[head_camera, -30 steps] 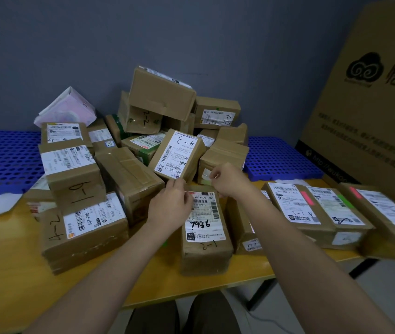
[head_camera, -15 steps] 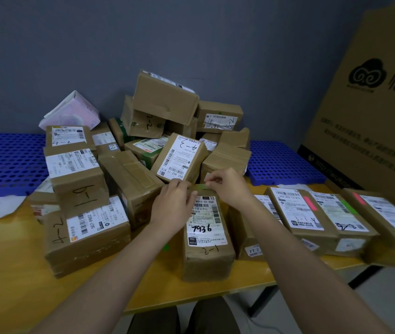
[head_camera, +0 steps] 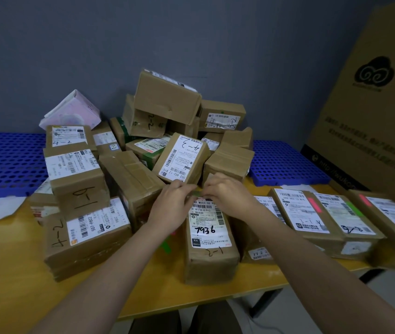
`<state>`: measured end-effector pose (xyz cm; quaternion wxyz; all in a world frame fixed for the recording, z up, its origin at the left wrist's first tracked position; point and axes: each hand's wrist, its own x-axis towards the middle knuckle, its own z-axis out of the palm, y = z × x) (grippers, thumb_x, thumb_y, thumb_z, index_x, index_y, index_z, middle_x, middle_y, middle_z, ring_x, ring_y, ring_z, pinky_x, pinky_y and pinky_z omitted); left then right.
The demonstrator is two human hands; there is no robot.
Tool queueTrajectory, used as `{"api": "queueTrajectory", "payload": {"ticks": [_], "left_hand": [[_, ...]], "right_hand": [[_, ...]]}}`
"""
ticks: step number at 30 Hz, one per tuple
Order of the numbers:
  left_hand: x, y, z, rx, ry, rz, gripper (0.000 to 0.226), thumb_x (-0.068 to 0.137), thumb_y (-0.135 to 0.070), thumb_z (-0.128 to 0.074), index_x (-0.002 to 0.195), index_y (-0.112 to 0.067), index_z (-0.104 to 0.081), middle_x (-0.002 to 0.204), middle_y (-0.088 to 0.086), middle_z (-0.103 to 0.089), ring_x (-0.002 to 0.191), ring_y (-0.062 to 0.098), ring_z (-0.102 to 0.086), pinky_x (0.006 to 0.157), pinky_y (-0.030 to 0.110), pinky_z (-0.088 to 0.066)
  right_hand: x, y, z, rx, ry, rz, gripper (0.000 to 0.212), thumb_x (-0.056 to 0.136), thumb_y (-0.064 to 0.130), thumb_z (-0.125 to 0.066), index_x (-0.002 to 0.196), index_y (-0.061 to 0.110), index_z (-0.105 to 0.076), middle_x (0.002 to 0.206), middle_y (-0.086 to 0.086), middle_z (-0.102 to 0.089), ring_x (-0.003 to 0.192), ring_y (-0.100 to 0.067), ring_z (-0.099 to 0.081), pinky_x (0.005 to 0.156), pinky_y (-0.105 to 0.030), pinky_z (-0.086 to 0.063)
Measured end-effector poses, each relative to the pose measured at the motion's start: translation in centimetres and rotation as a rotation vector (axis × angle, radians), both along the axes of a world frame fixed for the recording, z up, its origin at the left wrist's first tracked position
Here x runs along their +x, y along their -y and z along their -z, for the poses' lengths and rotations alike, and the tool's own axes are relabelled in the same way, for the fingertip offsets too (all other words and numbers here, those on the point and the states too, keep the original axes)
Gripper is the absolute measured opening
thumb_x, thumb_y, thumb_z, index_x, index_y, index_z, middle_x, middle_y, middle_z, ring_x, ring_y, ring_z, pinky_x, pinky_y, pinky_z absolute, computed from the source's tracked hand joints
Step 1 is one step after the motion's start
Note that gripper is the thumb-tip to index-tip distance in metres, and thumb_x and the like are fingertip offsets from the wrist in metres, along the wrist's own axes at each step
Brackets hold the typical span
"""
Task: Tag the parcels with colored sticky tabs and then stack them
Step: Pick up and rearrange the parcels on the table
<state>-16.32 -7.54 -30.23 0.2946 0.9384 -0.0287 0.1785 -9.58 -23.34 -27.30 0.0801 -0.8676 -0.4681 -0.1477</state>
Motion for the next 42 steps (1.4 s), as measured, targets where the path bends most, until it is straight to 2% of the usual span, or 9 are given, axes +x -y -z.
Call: {"api": "queueTrajectory", "payload": {"ticks": [3, 9, 13, 19, 23, 26, 29, 33, 42], "left_hand": [[0.3, -0.2, -0.2, 0.095, -0.032, 0.039, 0.030, 0.097, -0.023, -0.050, 0.123, -0.017, -0.063, 0.115, 0.005, -0.052, 0.112, 0.023, -0.046, 0.093, 0.030, -0.039], [0.1, -0.1, -0.7, 0.255, -0.085, 0.081, 0.032, 0.100, -0.030, -0.042, 0.123, -0.022, -0.063, 0.116, 0.005, -0.046, 0.110, 0.023, -0.045, 0.089, 0.035, -0.044], [-0.2, 0.0, -0.8, 0.290, -0.091, 0.071, 0.034, 0.100, -0.031, -0.039, 0.124, -0.021, -0.061, 0.116, 0.004, -0.045, 0.110, 0.023, -0.044, 0.086, 0.036, -0.046], [-0.2, 0.1, -1.1, 0.298, -0.118, 0.070, 0.034, 0.101, -0.030, -0.038, 0.128, -0.026, -0.058, 0.116, 0.005, -0.045, 0.110, 0.023, -0.045, 0.085, 0.036, -0.047], [-0.1, -0.3, -1.0, 0.163, -0.151, 0.060, 0.034, 0.099, -0.029, -0.046, 0.128, -0.021, -0.060, 0.120, 0.002, -0.045, 0.110, 0.019, -0.046, 0.091, 0.034, -0.045], [-0.2, -0.5, -0.8, 0.035, -0.156, 0.055, 0.033, 0.097, -0.026, -0.050, 0.128, -0.021, -0.060, 0.121, 0.001, -0.045, 0.112, 0.016, -0.047, 0.095, 0.031, -0.042], [-0.3, -0.4, -0.6, 0.011, -0.130, 0.045, 0.033, 0.097, -0.025, -0.051, 0.128, -0.021, -0.059, 0.122, 0.002, -0.046, 0.114, 0.017, -0.047, 0.094, 0.029, -0.042], [-0.4, -0.3, -0.5, -0.027, -0.085, 0.014, 0.032, 0.095, -0.024, -0.055, 0.126, -0.023, -0.061, 0.115, 0.000, -0.051, 0.110, 0.017, -0.049, 0.090, 0.033, -0.046], [-0.8, -0.3, -1.1, 0.007, 0.099, -0.078, 0.018, 0.094, -0.021, -0.056, 0.105, -0.018, -0.070, 0.106, 0.001, -0.062, 0.099, 0.018, -0.056, 0.079, 0.031, -0.047]], "right_hand": [[-0.1, 0.4, 0.0, -0.002, -0.138, 0.022, 0.022, 0.092, 0.011, -0.056, 0.104, 0.013, -0.074, 0.103, -0.002, -0.065, 0.099, -0.022, -0.051, 0.083, -0.036, -0.045], [0.1, 1.0, -0.3, 0.137, -0.370, 0.153, 0.039, 0.086, -0.003, -0.047, 0.110, 0.014, -0.073, 0.116, 0.002, -0.063, 0.115, -0.016, -0.048, 0.102, -0.032, -0.038], [-0.2, 0.9, -0.3, 0.096, -0.324, 0.184, 0.043, 0.089, -0.003, -0.044, 0.116, 0.018, -0.070, 0.116, 0.003, -0.059, 0.116, -0.016, -0.042, 0.098, -0.026, -0.034], [-0.9, 1.0, -0.3, -0.155, -0.251, 0.184, 0.047, 0.095, 0.002, -0.042, 0.128, 0.028, -0.061, 0.122, -0.001, -0.049, 0.120, -0.020, -0.033, 0.100, -0.038, -0.033], [-0.8, 1.0, -0.3, 0.119, -0.506, 0.266, 0.050, 0.089, -0.007, -0.039, 0.119, 0.021, -0.068, 0.113, -0.002, -0.053, 0.117, -0.026, -0.045, 0.102, -0.038, -0.039], [-0.9, 0.8, -0.5, 0.349, -0.664, 0.301, 0.045, 0.089, -0.009, -0.041, 0.109, 0.017, -0.073, 0.101, 0.005, -0.055, 0.100, -0.033, -0.059, 0.084, -0.049, -0.053], [-0.7, 0.9, -0.1, 0.379, -0.629, 0.295, 0.033, 0.092, -0.001, -0.052, 0.109, 0.018, -0.073, 0.101, 0.007, -0.056, 0.097, -0.028, -0.059, 0.078, -0.037, -0.053], [-0.6, 1.2, 0.1, 0.359, -0.550, 0.275, 0.023, 0.089, 0.013, -0.065, 0.111, 0.018, -0.071, 0.109, -0.003, -0.055, 0.101, -0.012, -0.051, 0.083, -0.017, -0.037], [-1.6, 0.0, -0.8, 0.343, -0.389, 0.259, 0.019, 0.091, 0.024, -0.062, 0.106, 0.020, -0.073, 0.105, 0.001, -0.063, 0.104, -0.015, -0.053, 0.091, -0.033, -0.045]]}}
